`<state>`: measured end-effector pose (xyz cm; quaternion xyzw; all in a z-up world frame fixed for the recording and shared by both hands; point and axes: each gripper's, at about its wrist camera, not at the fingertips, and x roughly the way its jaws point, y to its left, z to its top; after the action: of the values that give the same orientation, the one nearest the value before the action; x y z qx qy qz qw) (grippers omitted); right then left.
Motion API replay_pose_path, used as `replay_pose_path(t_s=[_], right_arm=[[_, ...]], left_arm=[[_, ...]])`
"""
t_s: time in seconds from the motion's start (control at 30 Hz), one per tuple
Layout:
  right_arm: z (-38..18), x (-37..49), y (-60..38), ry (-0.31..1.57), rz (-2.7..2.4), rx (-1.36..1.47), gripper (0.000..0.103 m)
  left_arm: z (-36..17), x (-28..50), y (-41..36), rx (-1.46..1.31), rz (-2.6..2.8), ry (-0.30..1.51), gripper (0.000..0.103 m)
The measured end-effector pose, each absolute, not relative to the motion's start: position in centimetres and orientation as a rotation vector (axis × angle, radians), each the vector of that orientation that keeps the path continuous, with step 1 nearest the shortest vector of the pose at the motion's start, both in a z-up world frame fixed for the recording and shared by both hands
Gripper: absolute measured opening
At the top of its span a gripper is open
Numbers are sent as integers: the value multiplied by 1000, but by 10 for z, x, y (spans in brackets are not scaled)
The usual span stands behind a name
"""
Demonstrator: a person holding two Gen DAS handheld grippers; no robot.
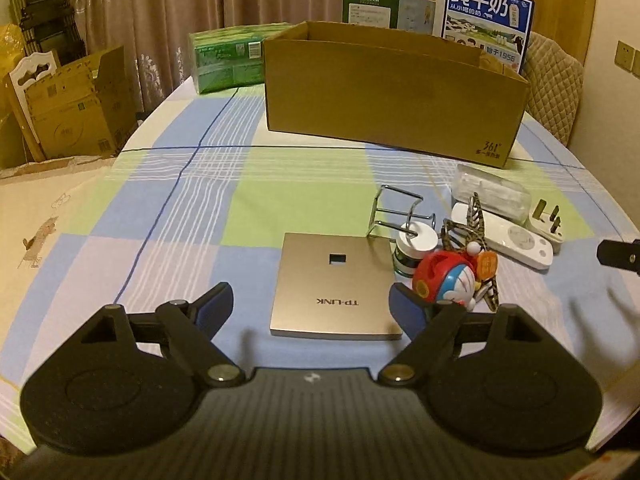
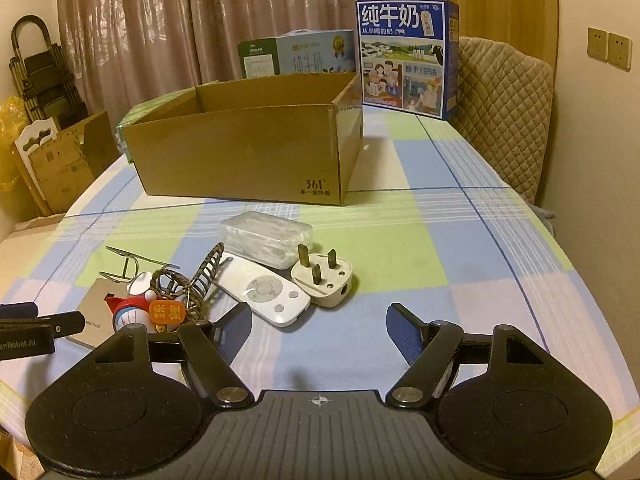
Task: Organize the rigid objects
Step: 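Move the left tool to the gold TP-LINK router while the right tool approaches the white plug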
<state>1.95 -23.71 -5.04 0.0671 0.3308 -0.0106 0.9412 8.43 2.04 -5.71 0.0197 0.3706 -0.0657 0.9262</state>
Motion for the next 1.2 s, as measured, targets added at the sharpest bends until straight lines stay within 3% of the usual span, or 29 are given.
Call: replay_pose_path(t_s=[1.2], right_arm=[[-65,38,-243,736,-35,136,72]], left_arm=[[-83,110,4,117,-217,836,86]])
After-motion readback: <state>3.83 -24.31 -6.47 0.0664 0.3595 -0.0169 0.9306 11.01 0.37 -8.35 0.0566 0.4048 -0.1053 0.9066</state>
